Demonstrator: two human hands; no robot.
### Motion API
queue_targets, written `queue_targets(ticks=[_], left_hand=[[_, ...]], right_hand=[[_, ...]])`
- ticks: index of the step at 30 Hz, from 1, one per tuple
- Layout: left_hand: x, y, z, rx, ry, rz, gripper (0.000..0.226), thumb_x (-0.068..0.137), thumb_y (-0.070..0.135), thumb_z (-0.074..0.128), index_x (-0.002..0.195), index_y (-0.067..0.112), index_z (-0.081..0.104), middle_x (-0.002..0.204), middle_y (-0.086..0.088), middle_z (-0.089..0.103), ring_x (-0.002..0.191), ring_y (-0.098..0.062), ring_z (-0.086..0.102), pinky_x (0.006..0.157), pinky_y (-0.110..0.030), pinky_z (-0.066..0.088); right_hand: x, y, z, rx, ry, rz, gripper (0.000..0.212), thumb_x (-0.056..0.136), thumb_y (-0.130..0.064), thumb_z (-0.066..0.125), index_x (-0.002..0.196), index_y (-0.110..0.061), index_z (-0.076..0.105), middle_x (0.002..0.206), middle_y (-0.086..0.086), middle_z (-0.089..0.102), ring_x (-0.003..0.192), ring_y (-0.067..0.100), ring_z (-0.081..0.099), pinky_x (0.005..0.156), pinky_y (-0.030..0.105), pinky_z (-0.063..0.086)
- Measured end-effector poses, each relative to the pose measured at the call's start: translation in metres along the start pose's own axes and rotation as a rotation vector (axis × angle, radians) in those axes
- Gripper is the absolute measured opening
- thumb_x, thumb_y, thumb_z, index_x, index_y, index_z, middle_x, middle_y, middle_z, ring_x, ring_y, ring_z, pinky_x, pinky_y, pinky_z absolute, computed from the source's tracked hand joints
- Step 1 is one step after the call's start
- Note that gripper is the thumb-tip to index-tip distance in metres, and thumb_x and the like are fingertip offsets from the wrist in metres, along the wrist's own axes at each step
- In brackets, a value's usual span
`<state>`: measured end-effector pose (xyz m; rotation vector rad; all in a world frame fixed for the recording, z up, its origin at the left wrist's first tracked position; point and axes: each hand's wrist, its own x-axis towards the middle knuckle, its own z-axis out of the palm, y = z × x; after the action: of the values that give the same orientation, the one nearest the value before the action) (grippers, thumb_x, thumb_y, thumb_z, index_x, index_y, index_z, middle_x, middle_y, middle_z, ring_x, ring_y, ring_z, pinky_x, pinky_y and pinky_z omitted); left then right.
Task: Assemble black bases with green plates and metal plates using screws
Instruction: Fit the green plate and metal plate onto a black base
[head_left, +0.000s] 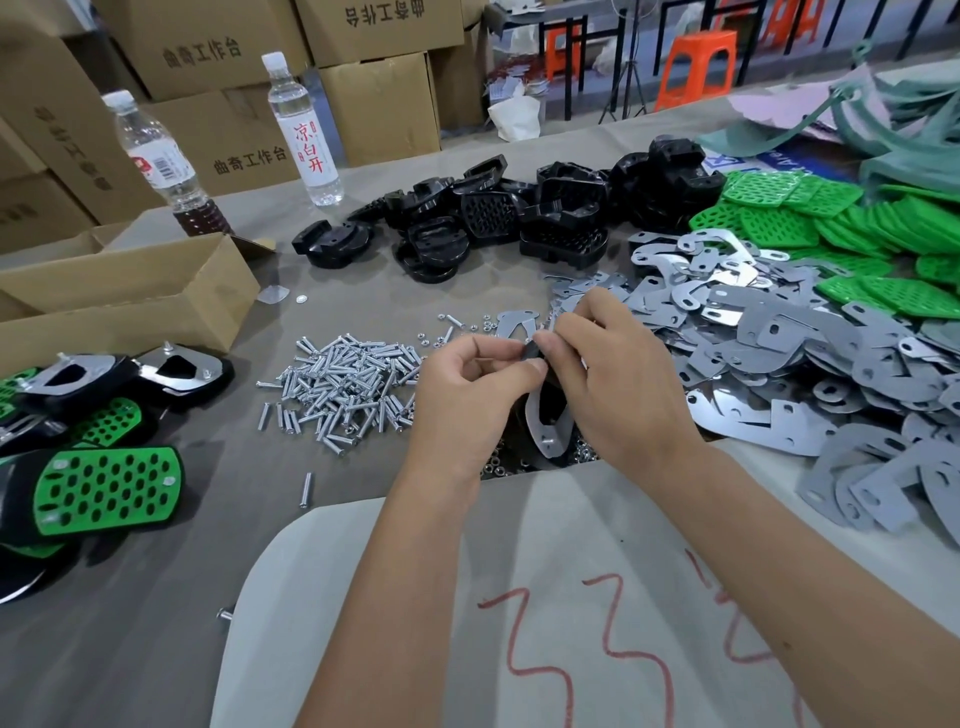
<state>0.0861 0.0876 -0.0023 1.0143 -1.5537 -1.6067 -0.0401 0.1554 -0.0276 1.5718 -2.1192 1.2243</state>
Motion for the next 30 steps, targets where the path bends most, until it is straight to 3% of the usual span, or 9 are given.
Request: queue_targets(ticks=[5, 9, 12, 15, 18, 23, 30], left_hand=[[0.003, -0.002, -0.004, -0.011, -0.017, -0.033, 0.020, 0.081, 0.002, 0.082, 0.098, 0.010, 0.073, 0.081, 0.000, 0.077, 0.076, -0.011, 0.073, 0.074, -0.025, 0.059], [0.003, -0.001, -0.005, -0.044, -0.011, -0.079, 0.023, 0.081, 0.002, 0.082, 0.101, 0.008, 0.073, 0.099, -0.015, 0.078, 0.085, -0.023, 0.075, 0.087, -0.039, 0.060], [0.002, 0.000, -0.004, -0.060, -0.008, -0.093, 0.024, 0.081, 0.001, 0.082, 0.103, 0.006, 0.073, 0.102, -0.017, 0.077, 0.091, -0.030, 0.076, 0.090, -0.043, 0.060], [0.002, -0.002, -0.002, -0.061, 0.003, -0.094, 0.022, 0.082, 0.003, 0.081, 0.102, 0.008, 0.074, 0.098, -0.010, 0.078, 0.085, -0.020, 0.075, 0.085, -0.037, 0.060], [0.003, -0.004, 0.000, -0.060, 0.019, -0.103, 0.021, 0.082, 0.005, 0.079, 0.102, 0.009, 0.073, 0.101, -0.012, 0.078, 0.080, -0.015, 0.074, 0.076, -0.029, 0.059], [0.006, -0.006, 0.001, -0.083, 0.055, -0.133, 0.017, 0.081, 0.004, 0.077, 0.096, 0.009, 0.071, 0.096, -0.013, 0.079, 0.077, -0.018, 0.074, 0.074, -0.033, 0.059], [0.006, -0.008, 0.003, -0.062, 0.083, -0.106, 0.019, 0.081, 0.004, 0.077, 0.099, 0.007, 0.072, 0.093, -0.011, 0.079, 0.071, -0.013, 0.071, 0.060, -0.021, 0.055]], right_hand=[[-0.002, 0.000, -0.002, 0.016, -0.061, -0.004, 0.032, 0.108, -0.034, 0.046, 0.083, -0.016, 0.054, 0.088, -0.002, 0.044, 0.071, 0.021, 0.046, 0.061, 0.040, 0.042], [-0.002, -0.002, -0.003, -0.031, -0.142, -0.013, 0.022, 0.107, -0.032, 0.039, 0.094, -0.015, 0.045, 0.096, 0.000, 0.044, 0.074, 0.025, 0.047, 0.062, 0.047, 0.045], [-0.001, -0.003, -0.002, -0.055, -0.147, -0.034, 0.024, 0.108, -0.034, 0.035, 0.096, -0.016, 0.046, 0.096, 0.001, 0.042, 0.071, 0.025, 0.045, 0.057, 0.043, 0.044], [0.000, -0.004, -0.001, -0.057, -0.110, -0.017, 0.028, 0.107, -0.037, 0.036, 0.091, -0.017, 0.048, 0.092, 0.000, 0.042, 0.069, 0.023, 0.041, 0.055, 0.038, 0.038], [-0.002, -0.006, -0.001, -0.066, -0.111, 0.003, 0.025, 0.107, -0.037, 0.035, 0.088, -0.023, 0.040, 0.091, -0.001, 0.042, 0.070, 0.023, 0.042, 0.058, 0.037, 0.035], [-0.008, -0.010, 0.003, -0.140, -0.189, 0.025, 0.019, 0.105, -0.037, 0.027, 0.098, -0.022, 0.036, 0.100, -0.002, 0.039, 0.071, 0.026, 0.043, 0.057, 0.040, 0.035], [-0.003, -0.012, 0.002, -0.162, -0.183, -0.014, 0.014, 0.102, -0.034, 0.028, 0.092, -0.025, 0.032, 0.097, 0.000, 0.039, 0.067, 0.029, 0.047, 0.049, 0.034, 0.031]])
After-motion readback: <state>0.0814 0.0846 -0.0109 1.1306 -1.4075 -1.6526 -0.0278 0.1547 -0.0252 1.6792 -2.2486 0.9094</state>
